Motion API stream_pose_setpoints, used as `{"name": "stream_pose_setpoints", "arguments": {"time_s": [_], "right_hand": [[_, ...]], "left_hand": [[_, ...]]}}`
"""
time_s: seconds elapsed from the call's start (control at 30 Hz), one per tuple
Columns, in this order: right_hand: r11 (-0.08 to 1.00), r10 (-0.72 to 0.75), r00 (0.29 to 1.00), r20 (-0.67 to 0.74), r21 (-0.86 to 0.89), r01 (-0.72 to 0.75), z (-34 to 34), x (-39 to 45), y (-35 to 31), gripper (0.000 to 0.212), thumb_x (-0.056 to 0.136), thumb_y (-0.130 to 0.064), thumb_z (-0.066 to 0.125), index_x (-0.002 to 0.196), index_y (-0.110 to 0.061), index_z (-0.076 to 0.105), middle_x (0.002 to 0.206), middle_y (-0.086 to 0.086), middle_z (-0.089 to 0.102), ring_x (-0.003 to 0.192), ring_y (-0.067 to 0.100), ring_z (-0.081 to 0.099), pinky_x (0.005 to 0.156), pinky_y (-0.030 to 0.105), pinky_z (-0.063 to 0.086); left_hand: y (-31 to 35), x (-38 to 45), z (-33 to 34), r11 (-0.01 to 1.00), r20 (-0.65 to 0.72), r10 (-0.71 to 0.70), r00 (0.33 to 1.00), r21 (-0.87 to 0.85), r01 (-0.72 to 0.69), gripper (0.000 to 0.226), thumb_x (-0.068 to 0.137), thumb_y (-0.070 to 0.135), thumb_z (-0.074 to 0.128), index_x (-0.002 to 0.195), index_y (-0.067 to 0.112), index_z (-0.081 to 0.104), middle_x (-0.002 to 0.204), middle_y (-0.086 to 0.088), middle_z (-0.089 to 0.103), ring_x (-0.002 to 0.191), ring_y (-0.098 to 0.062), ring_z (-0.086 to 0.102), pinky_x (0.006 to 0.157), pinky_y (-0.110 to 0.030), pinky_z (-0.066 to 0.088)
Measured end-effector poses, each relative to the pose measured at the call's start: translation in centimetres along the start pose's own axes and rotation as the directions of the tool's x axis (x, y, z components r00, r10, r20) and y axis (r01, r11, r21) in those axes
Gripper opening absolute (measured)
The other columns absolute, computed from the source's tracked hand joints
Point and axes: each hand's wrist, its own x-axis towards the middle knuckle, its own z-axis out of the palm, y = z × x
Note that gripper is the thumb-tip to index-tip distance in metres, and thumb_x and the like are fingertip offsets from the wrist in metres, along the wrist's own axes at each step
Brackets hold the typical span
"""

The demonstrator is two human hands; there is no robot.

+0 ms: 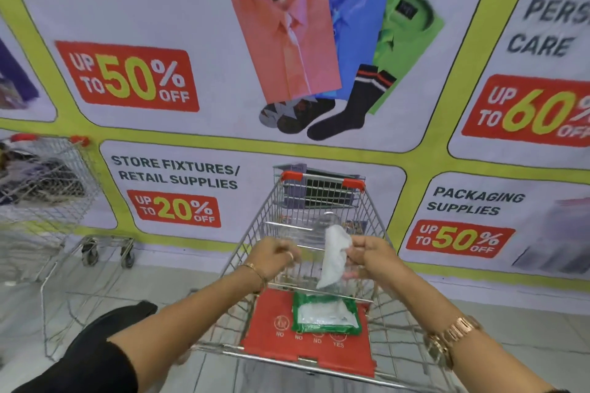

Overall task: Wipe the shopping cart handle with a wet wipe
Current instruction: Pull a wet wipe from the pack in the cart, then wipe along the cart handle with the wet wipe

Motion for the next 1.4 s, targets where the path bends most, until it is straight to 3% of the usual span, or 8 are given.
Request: {"name": "stream_pose_setpoints", "arguments": {"time_s": [0.13,0.3,0.63,0.83,1.03,1.17,1.3,1.4], "right_hand": [[1.0,-0.018,1.0,-0.021,-0.001,0.018,2.1,-2.6,-1.7,0.015,0.088,0.004,0.052,0.086,-0.006,0.063,0.077,0.012,0.065,0.051,0.013,0.065,0.046,0.021,0.056],[0.989,-0.073,0.997,-0.036,-0.133,0.068,4.9,-5.5,-3.2,0.007,0.086,0.002,0.056,0.084,0.002,0.063,0.065,0.009,0.063,0.042,0.008,0.061,0.04,0.018,0.053],[0.961,-0.18,0.976,-0.121,-0.233,0.148,7.8,-10.7,-4.2,0.01,0.085,0.004,0.057,0.08,0.002,0.065,0.052,0.005,0.065,0.039,0.008,0.062,0.038,0.02,0.052],[0.937,-0.251,0.916,-0.314,-0.316,0.148,7.1,-13.8,-3.9,0.02,0.078,0.006,0.06,0.07,-0.012,0.059,0.08,0.018,0.068,0.066,0.029,0.062,0.072,0.047,0.056],[0.784,-0.481,0.818,-0.317,-0.572,0.239,7.6,-16.8,-3.8,0.033,0.086,0.006,0.05,0.069,-0.017,0.066,0.072,-0.004,0.063,0.06,0.01,0.055,0.057,0.022,0.049],[0.694,-0.553,0.781,-0.29,-0.68,0.239,8.0,-18.2,-3.9,0.026,0.085,-0.001,0.049,0.091,-0.012,0.072,0.09,-0.005,0.058,0.088,0.009,0.051,0.086,0.029,0.047],[0.636,-0.556,0.813,-0.173,-0.719,0.282,6.9,-19.5,-3.5,0.016,0.075,-0.013,0.067,0.087,-0.022,0.061,0.096,-0.002,0.056,0.09,0.022,0.058,0.077,0.035,0.05],[0.575,-0.575,0.813,-0.093,-0.754,0.319,5.9,-20.2,-2.9,0.018,0.079,-0.008,0.065,0.083,-0.022,0.055,0.091,-0.003,0.057,0.086,0.018,0.055,0.075,0.033,0.047]], "left_hand": [[2.7,-3.0,-2.2,0.981,-0.01,0.112,0.994,-0.157,-0.112,0.035,0.083,-0.017,0.046,0.064,0.002,0.069,0.08,-0.007,0.068,0.068,-0.01,0.062,0.063,-0.023,0.054],[3.2,-5.4,-3.1,0.983,0.038,0.129,0.991,-0.14,-0.122,0.028,0.085,-0.013,0.047,0.098,-0.006,0.072,0.091,-0.012,0.068,0.052,0.003,0.061,0.054,-0.018,0.049],[2.8,-9.4,-5.3,0.988,-0.006,0.134,0.991,-0.071,-0.134,0.041,0.083,-0.012,0.048,0.059,0.015,0.067,0.072,0.003,0.065,0.061,-0.013,0.05,0.05,-0.019,0.043],[3.0,-11.4,-7.6,0.981,-0.066,0.151,0.986,-0.115,-0.157,0.036,0.086,-0.009,0.048,0.06,0.015,0.057,0.081,-0.002,0.062,0.065,-0.01,0.052,0.053,-0.017,0.047],[3.1,-13.6,-7.6,0.97,-0.071,0.212,0.975,-0.105,-0.219,0.034,0.088,-0.005,0.048,0.065,0.019,0.055,0.082,-0.001,0.057,0.084,-0.017,0.05,0.067,-0.02,0.043],[3.5,-15.2,-8.1,0.945,-0.064,0.308,0.949,-0.096,-0.313,0.023,0.084,-0.01,0.056,0.08,0.013,0.059,0.065,0.002,0.056,0.061,0.0,0.056,0.057,-0.009,0.045],[3.9,-16.6,-8.9,0.9,-0.007,0.419,0.908,0.139,-0.414,0.028,0.075,-0.009,0.069,0.095,0.01,0.065,0.069,0.007,0.058,0.057,0.003,0.057,0.055,-0.004,0.048],[4.1,-17.6,-8.4,0.729,0.092,0.511,0.855,0.48,-0.487,0.031,0.078,-0.004,0.066,0.106,0.009,0.066,0.076,0.01,0.058,0.073,-0.01,0.054,0.063,-0.006,0.045]]}}
